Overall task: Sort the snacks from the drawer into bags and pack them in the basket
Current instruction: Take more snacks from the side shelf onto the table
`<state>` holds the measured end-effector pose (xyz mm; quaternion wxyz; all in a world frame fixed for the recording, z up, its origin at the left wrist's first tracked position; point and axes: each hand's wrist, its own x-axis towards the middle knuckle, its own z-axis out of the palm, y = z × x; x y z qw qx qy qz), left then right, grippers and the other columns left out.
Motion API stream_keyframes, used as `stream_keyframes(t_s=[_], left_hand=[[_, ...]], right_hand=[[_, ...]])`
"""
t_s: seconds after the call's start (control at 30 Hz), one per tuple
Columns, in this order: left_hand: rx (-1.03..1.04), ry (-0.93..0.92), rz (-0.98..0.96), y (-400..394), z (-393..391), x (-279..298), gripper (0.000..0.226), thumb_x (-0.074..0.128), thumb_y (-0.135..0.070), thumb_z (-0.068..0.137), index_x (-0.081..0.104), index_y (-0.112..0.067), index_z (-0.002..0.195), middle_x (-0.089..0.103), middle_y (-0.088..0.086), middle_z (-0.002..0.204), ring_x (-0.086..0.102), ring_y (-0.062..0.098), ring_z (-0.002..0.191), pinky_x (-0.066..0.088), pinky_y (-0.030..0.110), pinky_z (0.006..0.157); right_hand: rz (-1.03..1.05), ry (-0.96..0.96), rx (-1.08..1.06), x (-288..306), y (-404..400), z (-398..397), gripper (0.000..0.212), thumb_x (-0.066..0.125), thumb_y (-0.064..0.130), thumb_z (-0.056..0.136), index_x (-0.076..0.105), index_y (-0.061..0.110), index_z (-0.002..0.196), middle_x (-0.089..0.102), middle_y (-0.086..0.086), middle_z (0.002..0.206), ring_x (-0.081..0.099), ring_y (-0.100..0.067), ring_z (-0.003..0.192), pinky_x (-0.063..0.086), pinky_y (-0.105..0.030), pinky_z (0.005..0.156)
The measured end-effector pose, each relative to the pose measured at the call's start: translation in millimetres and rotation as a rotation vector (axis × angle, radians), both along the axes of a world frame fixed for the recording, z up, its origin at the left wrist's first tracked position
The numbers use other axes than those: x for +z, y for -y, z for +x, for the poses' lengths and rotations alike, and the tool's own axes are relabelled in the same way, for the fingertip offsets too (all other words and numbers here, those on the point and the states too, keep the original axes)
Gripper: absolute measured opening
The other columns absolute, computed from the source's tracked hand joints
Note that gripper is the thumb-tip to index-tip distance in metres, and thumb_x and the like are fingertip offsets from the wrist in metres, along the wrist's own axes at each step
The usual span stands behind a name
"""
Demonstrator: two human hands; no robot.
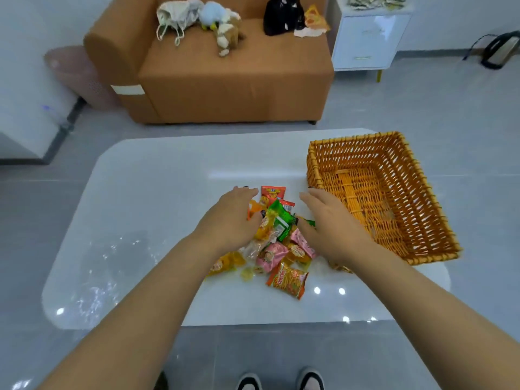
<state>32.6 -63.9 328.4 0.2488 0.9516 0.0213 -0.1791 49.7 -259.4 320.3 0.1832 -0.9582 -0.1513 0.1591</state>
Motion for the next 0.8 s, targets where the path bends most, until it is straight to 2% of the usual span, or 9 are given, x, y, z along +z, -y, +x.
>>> stream_keyframes(t_s=[0.13, 0.23, 0.37, 0.67, 0.8], left_hand=[[-0.006, -0.052, -0.056, 17, -22, 33, 0.059, 0.050, -0.025, 0.097, 0.029, -0.020, 0.152, 0.028, 0.003, 0.159, 0.020, 0.018, 0.147, 0.019, 0.030, 0.117], [-0.001, -0.061, -0.070, 31, -24, 45, 0.059, 0.050, -0.023, 0.098, 0.029, -0.019, 0.153, 0.027, 0.002, 0.159, 0.020, 0.018, 0.148, 0.019, 0.031, 0.117], [0.017, -0.069, -0.063, 63, -12, 51, 0.061, 0.050, -0.018, 0.095, 0.029, -0.021, 0.152, 0.028, 0.003, 0.159, 0.021, 0.019, 0.148, 0.022, 0.035, 0.119], [0.119, -0.111, -0.127, 193, 22, 54, 0.053, 0.051, -0.014, 0.097, 0.038, -0.020, 0.148, 0.038, 0.001, 0.153, 0.034, 0.018, 0.140, 0.030, 0.026, 0.107], [0.164, -0.150, -0.160, 233, 39, 49, 0.054, 0.049, -0.018, 0.099, 0.033, -0.019, 0.150, 0.035, 0.000, 0.154, 0.034, 0.018, 0.139, 0.031, 0.024, 0.106]], right_hand=[[-0.036, -0.057, -0.019, 37, 17, -13, 0.059, 0.045, 0.034, 0.099, 0.024, 0.016, 0.151, 0.019, -0.002, 0.158, 0.016, -0.018, 0.145, 0.024, -0.033, 0.115], [-0.059, -0.069, -0.033, 50, 33, -12, 0.059, 0.045, 0.033, 0.099, 0.024, 0.014, 0.151, 0.021, -0.003, 0.157, 0.018, -0.020, 0.144, 0.023, -0.034, 0.115], [-0.048, -0.086, -0.065, 46, 71, -1, 0.061, 0.048, 0.036, 0.098, 0.025, 0.015, 0.151, 0.020, -0.005, 0.158, 0.016, -0.021, 0.146, 0.024, -0.038, 0.115], [-0.079, -0.186, 0.016, 32, 187, 59, 0.062, 0.047, 0.036, 0.099, 0.024, 0.013, 0.152, 0.018, -0.006, 0.159, 0.013, -0.022, 0.147, 0.022, -0.039, 0.117], [-0.097, -0.222, 0.064, 29, 221, 90, 0.063, 0.047, 0.036, 0.099, 0.022, 0.015, 0.152, 0.017, -0.006, 0.160, 0.012, -0.023, 0.147, 0.022, -0.040, 0.117]])
